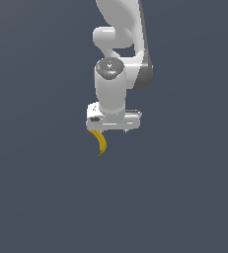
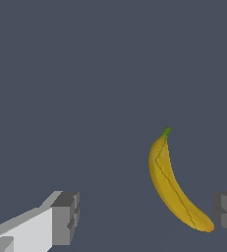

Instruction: Pick up the object and move it to a goal position.

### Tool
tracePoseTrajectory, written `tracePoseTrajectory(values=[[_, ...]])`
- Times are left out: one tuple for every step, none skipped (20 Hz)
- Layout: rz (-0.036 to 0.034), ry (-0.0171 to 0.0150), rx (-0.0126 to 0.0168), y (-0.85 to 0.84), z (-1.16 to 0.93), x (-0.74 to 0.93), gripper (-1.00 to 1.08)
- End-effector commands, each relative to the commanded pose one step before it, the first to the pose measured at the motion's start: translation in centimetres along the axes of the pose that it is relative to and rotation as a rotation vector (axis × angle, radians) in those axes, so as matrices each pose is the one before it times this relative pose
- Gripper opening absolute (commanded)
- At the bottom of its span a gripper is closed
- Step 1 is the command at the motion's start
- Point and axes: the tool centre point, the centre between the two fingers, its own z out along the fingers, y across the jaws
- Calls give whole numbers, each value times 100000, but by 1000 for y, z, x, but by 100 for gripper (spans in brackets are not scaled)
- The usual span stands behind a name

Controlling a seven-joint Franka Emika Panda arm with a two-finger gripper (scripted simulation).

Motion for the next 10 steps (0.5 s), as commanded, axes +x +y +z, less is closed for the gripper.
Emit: tracePoseTrajectory(values=[[-1388,150,-144,397,414,-152,100],[-816,109,-94,204,225,-84,100],[-915,120,-108,227,253,-99,100],[-1012,131,-117,248,277,-115,100],[-1110,141,-124,268,301,-133,100],[-1211,151,-135,287,326,-152,100],[-1316,161,-148,306,352,-174,100],[-1421,170,-161,323,377,-198,100],[-1527,179,-172,337,401,-223,100],[-1631,186,-183,351,424,-251,100]])
